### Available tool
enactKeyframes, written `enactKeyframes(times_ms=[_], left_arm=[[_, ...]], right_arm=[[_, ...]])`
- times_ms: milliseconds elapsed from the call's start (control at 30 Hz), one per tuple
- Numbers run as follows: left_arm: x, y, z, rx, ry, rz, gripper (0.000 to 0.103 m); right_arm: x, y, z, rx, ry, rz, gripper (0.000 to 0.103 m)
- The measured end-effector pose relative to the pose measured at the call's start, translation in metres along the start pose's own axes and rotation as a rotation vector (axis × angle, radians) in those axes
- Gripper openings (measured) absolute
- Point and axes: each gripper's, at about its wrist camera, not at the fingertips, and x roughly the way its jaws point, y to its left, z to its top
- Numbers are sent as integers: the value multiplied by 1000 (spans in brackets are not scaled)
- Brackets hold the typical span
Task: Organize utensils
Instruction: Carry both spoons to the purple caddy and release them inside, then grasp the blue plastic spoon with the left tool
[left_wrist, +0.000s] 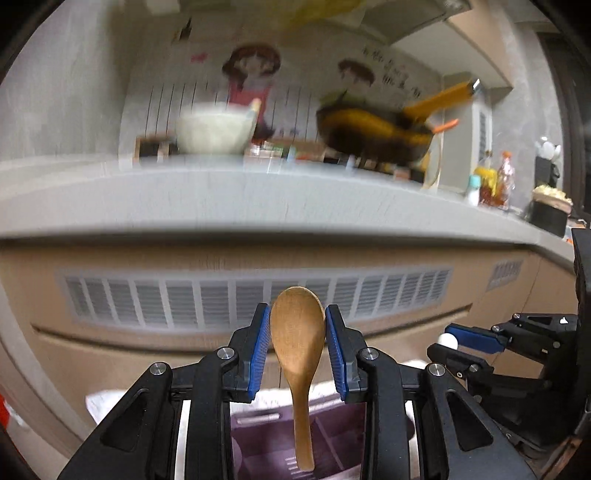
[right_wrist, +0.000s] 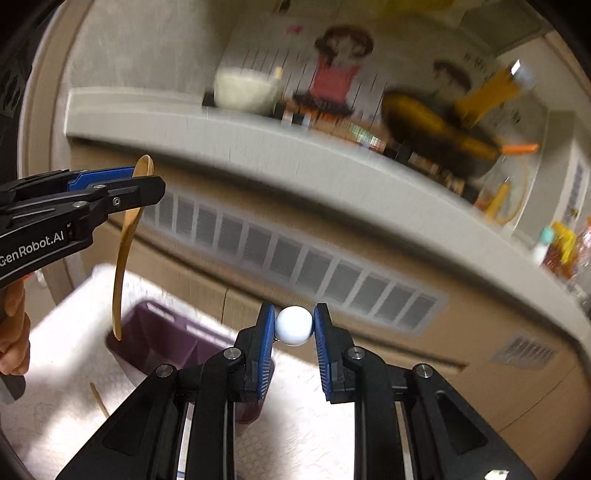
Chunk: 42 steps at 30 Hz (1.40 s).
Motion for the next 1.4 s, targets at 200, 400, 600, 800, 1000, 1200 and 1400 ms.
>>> enactKeyframes(times_ms=[200,400,600,800,1000,1200,1400], left_arm=[[39,18,-43,-79,112,12,31],[48,20,-68,-106,186,24,33],[20,10,-66,-79,159,33,55],[-15,-14,-66,-2,130,36,67],[-49,-33,-70,47,130,8,73],[-67,-49,-84,89,156,-28,79],[-54,-53,-118,104,321,-178,80]], right_arm=[[48,10,-27,27,113,79,20],[72,16,-42,52,176,130,20],[65,14,-53,80,165,142,36],[25,0,-53,137,81,119,72],[-7,7,-74,113,68,83,97],[-28,30,-120,26,137,88,101],[-50,26,-162,41,202,44,102]])
